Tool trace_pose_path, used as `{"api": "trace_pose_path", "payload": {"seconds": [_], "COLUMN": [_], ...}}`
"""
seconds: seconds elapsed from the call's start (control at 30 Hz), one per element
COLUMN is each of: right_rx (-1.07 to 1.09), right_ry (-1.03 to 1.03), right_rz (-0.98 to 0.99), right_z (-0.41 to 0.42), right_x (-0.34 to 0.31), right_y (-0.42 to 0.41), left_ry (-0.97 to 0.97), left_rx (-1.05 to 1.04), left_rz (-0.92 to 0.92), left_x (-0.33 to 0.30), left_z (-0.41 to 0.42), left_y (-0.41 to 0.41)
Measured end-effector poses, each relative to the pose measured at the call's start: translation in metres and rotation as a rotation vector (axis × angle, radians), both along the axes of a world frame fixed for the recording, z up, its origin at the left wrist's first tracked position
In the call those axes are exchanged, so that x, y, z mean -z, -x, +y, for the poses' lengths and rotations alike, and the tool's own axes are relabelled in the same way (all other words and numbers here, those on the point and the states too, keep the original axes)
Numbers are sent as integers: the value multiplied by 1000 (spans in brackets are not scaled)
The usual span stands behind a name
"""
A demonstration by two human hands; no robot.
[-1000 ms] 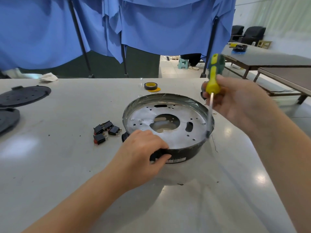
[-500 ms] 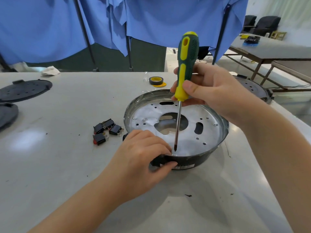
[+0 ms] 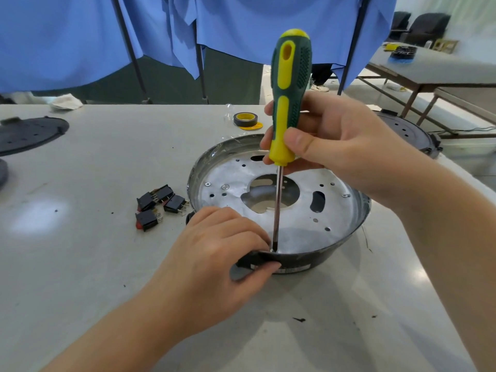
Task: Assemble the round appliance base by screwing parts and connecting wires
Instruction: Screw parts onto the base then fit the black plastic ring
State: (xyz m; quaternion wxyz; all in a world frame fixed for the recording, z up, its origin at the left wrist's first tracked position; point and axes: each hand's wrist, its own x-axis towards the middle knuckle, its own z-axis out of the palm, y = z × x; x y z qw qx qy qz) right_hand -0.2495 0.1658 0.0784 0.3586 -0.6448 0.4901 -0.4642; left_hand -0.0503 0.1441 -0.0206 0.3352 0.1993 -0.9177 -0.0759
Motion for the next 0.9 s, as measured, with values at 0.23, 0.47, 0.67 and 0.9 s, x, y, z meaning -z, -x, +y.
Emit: {"api": "trace_pose_path", "payload": {"seconds": [0.23,0.47,0.67,0.9], "right_rx": [-27,-33,117,277], "right_ry": [14,66,210,220], "right_rz": [55,85,296,394], "right_z": [3,10,12,16], "right_x": [-3,-8,-9,-8], "right_y": [-1,-5,-16,-27], "left_ry": [-13,-76,-352,-616], "left_rx": [-5,2,5,12], "left_rz": [-8,-9,204,348], "left_x": [-1,-8,-21,-56], "left_z": [1,5,6,3], "left_y": [0,-1,-3,18]}}
